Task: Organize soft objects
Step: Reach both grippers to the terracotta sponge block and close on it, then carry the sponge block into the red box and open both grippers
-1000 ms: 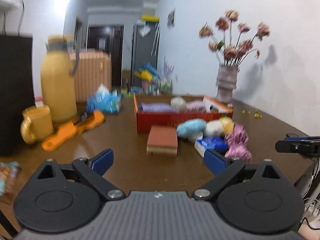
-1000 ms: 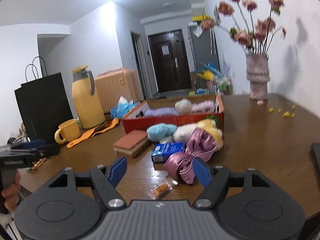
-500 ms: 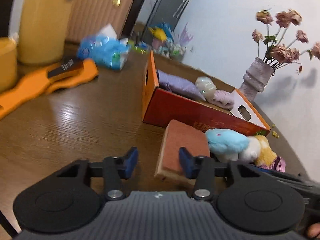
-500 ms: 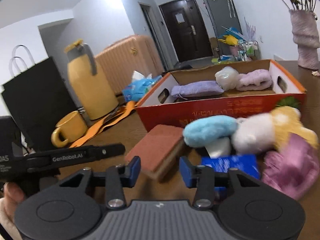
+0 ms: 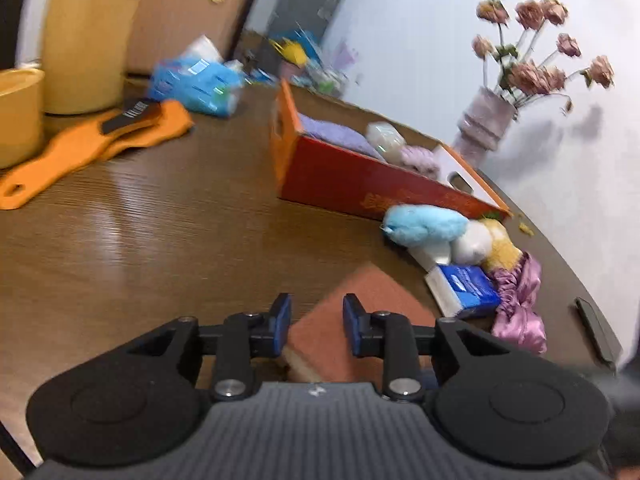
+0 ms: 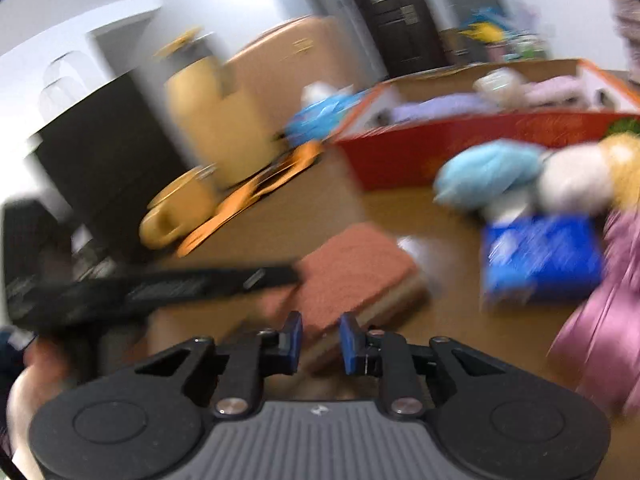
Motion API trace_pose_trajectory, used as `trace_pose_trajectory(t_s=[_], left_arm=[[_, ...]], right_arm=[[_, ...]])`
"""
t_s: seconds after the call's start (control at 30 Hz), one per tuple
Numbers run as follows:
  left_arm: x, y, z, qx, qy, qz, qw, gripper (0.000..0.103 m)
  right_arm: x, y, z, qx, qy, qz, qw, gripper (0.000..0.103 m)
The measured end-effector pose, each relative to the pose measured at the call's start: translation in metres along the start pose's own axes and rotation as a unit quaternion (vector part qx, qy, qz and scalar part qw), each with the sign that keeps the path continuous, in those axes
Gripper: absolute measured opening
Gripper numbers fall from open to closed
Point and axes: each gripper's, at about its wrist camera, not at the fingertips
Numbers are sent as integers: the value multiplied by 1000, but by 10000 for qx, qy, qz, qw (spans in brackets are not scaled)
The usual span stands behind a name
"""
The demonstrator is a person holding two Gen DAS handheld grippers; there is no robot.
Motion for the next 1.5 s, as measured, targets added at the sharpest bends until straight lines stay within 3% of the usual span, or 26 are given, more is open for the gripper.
trace_pose_trajectory(t_s=[0.07, 0.13, 0.2, 0.3, 0.4, 0.5, 0.67, 0.83, 0.97, 1.1, 1.2, 1.3, 1.43, 1.5], left_arm=[[-11, 6, -2, -365, -312, 435, 9979, 54], [-24, 12, -3, -534, -517, 660, 9950, 56], [-38, 20, -7, -652, -479, 406, 9959, 59], [-44, 23, -17, -979, -114, 18, 9951, 61], [-40, 11, -29, -895, 93, -212, 9957, 59], [-33, 4, -36, -894, 255, -266, 9953, 39], [-43, -2, -45, -782, 238, -419, 9958, 40], [-41, 3, -45, -837, 293, -589, 9943, 40], [-37, 1, -42, -849, 383, -637, 9936, 40], [-35, 0, -41, -859, 399, -597, 9937, 29], [-35, -13, -22, -631, 109, -686, 9956, 28], [-27, -34, 20, -256, -360, -737, 9963, 28], [11, -52, 95, -52, -543, -854, 9949, 28], [40, -58, 130, -12, -465, -771, 9959, 28]], right_arm=[[-7, 17, -14, -117, 131, 406, 9990, 20], [-21, 32, -20, -444, -58, 330, 9984, 20], [-38, 35, -21, -679, -454, -30, 9966, 22], [-44, 13, -14, -329, -676, -367, 9965, 23], [-28, -11, -5, 73, -616, -315, 9976, 23], [-14, -23, 2, 312, -602, -232, 9974, 23], [-18, -19, -10, 488, -293, -6, 9984, 36], [-47, -23, -24, 672, -460, 24, 9967, 36], [-44, -30, -22, 731, -453, -83, 9963, 36], [-31, -37, -25, 948, -322, 83, 9949, 31], [-35, -40, -20, 1007, -502, 68, 9936, 29], [-46, -38, 9, 668, -940, -52, 9933, 29], [-54, -36, 88, 83, -1387, -360, 9897, 29], [-45, -49, 129, 168, -1448, -450, 9883, 29]])
Point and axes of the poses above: each gripper's, at about its wrist camera, not at the fingertips, and x roughly the way its jaws point, y to its left, z to its top, and after that the axes turned 3 degrees about z, right-handed
